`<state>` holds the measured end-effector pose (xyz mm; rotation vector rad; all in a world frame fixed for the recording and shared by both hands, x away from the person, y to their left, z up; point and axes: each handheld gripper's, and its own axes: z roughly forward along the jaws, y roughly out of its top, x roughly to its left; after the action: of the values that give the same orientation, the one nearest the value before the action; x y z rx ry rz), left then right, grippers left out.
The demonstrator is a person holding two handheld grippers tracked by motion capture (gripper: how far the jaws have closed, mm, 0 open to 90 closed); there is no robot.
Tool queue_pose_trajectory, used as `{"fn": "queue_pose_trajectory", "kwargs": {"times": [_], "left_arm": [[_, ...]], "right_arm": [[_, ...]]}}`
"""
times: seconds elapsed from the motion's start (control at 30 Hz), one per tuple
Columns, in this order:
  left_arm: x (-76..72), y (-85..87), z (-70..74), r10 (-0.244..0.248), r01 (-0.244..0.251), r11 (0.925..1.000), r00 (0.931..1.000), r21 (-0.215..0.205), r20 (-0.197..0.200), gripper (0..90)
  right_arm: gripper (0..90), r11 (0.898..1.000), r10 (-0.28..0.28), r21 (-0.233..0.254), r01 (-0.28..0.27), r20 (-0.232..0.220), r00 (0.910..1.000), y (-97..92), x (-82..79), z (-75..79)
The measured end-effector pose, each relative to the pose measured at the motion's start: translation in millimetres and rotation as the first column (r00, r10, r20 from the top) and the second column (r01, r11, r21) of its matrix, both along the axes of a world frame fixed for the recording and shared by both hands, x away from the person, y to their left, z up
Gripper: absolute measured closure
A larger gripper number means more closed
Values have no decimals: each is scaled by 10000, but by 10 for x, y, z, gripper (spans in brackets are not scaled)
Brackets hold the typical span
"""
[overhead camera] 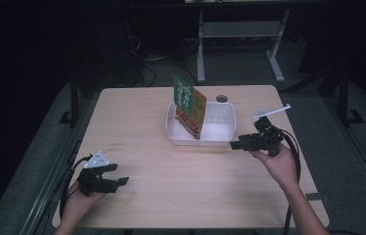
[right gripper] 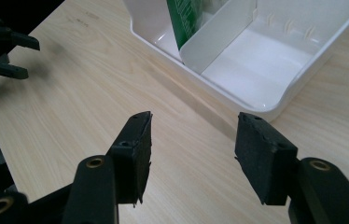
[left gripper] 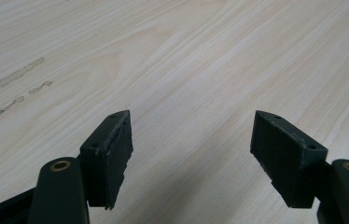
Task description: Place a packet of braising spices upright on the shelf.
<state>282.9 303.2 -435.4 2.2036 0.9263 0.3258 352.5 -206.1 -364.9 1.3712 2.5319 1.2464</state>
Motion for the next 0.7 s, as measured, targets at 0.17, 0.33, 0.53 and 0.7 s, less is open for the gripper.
{"fn": "queue_pose_trajectory", "kwargs": {"times": [0.17, 0.33, 0.53, 0.7], "left_arm": [[-1, -2, 2, -4, 4, 10000, 10000, -19, 21, 294], [-7, -13, 1, -29, 29, 10000, 10000, 11, 42, 295], [-9, -16, 0, -29, 29, 10000, 10000, 9, 70, 295], [-8, -25, -6, -70, 70, 9999, 10000, 82, 57, 295]], "right_arm": [[452, 10000, -1, 93, 2, -110, 9999, -44, -60, -85], [453, 9999, -41, 103, 42, -169, 9998, -87, -130, -166], [453, 9998, -109, 136, 113, -259, 9996, -144, -212, -270], [453, 9997, -147, 197, 154, -375, 9992, -195, -281, -354]]}}
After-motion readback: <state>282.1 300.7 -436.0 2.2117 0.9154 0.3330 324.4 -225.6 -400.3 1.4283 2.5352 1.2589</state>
